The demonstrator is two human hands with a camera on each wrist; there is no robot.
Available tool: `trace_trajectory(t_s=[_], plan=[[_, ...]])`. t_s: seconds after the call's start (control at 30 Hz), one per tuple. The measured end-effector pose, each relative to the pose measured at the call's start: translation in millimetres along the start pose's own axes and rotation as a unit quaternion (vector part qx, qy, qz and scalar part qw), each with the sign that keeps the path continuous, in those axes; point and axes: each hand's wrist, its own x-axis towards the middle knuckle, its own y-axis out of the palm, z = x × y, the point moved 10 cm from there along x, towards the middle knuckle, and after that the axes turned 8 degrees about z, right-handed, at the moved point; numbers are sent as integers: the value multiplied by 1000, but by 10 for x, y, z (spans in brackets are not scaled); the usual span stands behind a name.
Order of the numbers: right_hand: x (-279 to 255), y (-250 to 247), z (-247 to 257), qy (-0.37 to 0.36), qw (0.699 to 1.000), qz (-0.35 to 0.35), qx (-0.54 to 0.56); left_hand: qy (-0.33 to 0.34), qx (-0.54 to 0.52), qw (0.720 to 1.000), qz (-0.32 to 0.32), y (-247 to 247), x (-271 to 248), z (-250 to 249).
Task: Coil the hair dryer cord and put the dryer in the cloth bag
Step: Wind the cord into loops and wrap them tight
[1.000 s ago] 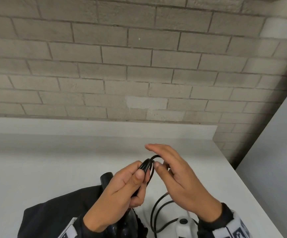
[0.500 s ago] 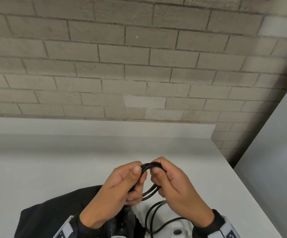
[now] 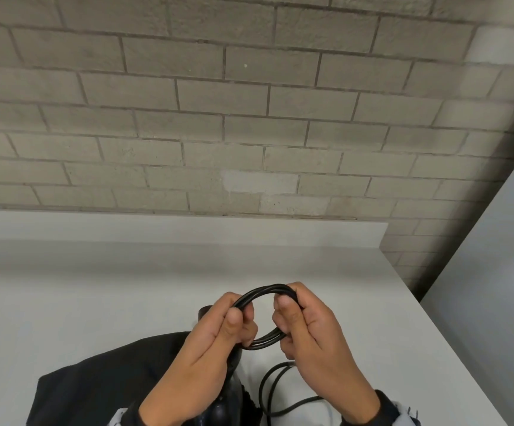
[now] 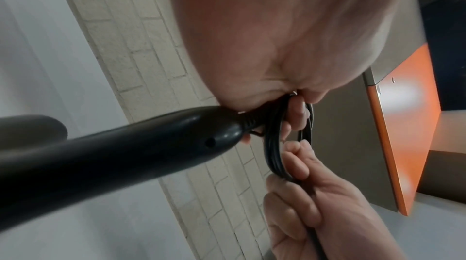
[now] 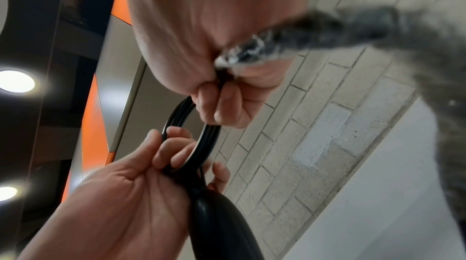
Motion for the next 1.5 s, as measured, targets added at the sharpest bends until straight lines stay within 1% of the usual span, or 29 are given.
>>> trace_trajectory(t_s=[0.13, 0.2, 0.3, 0.4, 0.47, 0.5, 0.57, 0.67, 0.73, 0.8, 0.87, 0.93, 0.97, 1.03, 1.07, 1.13, 1.2, 1.3, 1.5], plan=[[-21, -3, -13, 5, 1000, 12, 14, -1, -5, 1000, -14, 5, 4, 6], [-36, -14, -11, 6, 1000, 16, -3, -2, -5, 1000, -15, 25, 9, -5], [-77, -79, 55, 12, 994, 15, -107, -4, 2, 1000, -11, 36, 15, -16], [-163, -220, 167, 34, 966, 8, -255, 2, 36, 999, -7, 35, 24, -68], [-216, -288, 306, 38, 949, 6, -314, 8, 70, 997, -3, 44, 30, -108], [-233, -314, 391, 28, 945, 2, -326, 10, 85, 996, 0, 55, 34, -121], [-254, -365, 560, -8, 943, -24, -333, 16, 101, 995, 18, 109, 47, -133], [-260, -443, 801, -86, 932, -87, -340, 24, 114, 991, 68, 250, 60, -120], [-217, -501, 853, -109, 941, -118, -299, 23, 127, 986, 104, 346, 59, -101], [-129, -517, 815, -112, 957, -125, -238, 26, 152, 980, 127, 418, 55, -83], [-17, -447, 715, -101, 964, -100, -224, 27, 174, 976, 127, 444, 51, -55], [86, -378, 499, -50, 974, -60, -213, 31, 177, 978, 108, 424, 45, -43], [111, -354, 391, -25, 980, -39, -193, 36, 171, 980, 95, 401, 40, -56], [106, -284, 248, -1, 990, 14, -141, 48, 149, 986, 64, 337, 38, -111], [89, -230, 199, 7, 991, 44, -125, 53, 140, 988, 46, 291, 42, -138], [49, -132, 123, 22, 987, 89, -131, 62, 129, 990, 16, 204, 53, -178], [32, -102, 42, 34, 983, 103, -151, 63, 133, 989, 2, 160, 65, -187], [33, -132, -47, 48, 984, 105, -136, 57, 141, 988, -3, 150, 85, -160], [42, -162, -16, 51, 981, 143, -124, 43, 163, 986, -15, 128, 146, -110]])
